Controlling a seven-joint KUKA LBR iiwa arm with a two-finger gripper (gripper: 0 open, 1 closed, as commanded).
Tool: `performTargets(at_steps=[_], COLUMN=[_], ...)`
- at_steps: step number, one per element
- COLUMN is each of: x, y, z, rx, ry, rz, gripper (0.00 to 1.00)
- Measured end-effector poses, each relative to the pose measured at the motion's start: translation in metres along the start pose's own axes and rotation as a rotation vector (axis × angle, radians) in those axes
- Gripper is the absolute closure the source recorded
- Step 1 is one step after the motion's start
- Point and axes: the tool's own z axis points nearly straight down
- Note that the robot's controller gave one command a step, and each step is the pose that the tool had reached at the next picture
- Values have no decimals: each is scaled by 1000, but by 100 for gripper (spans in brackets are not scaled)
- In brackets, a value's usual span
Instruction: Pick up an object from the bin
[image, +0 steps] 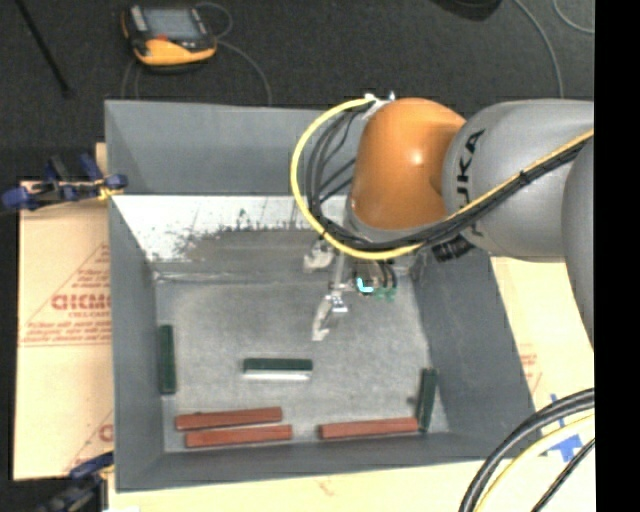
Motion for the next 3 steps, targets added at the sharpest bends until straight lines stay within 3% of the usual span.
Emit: performTargets(at_steps=[1,2,3], x=[-1,10,39], y=[0,6,64], z=[-1,44,101], rx=[0,2,5], ry=[-3,-10,10], rz=[1,-31,-132], gripper=[0,0,100])
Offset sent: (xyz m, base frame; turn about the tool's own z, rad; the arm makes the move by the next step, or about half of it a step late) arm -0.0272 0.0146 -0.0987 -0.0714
